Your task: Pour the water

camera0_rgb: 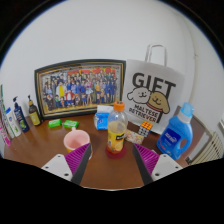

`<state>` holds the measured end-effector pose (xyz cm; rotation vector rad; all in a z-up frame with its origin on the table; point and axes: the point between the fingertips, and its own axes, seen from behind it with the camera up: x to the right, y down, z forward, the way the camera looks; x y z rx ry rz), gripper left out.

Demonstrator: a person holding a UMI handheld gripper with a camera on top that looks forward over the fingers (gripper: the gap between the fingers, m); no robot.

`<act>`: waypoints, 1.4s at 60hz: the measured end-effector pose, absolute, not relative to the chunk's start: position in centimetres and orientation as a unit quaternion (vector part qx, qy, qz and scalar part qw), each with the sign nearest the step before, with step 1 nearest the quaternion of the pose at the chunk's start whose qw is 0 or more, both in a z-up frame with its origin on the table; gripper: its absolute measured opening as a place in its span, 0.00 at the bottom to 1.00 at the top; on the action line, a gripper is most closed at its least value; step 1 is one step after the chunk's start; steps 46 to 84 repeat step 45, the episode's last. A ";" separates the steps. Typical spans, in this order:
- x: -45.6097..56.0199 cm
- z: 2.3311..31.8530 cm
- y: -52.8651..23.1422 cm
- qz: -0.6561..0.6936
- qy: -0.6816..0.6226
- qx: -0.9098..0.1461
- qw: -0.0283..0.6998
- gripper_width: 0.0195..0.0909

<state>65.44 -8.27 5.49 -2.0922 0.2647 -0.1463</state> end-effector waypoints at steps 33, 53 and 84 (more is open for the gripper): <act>53.4 14.6 -28.2 -0.078 0.075 -0.873 0.475 0.92; 53.0 14.7 -29.8 -0.074 0.084 -0.872 0.477 0.92; 53.0 14.7 -29.8 -0.074 0.084 -0.872 0.477 0.92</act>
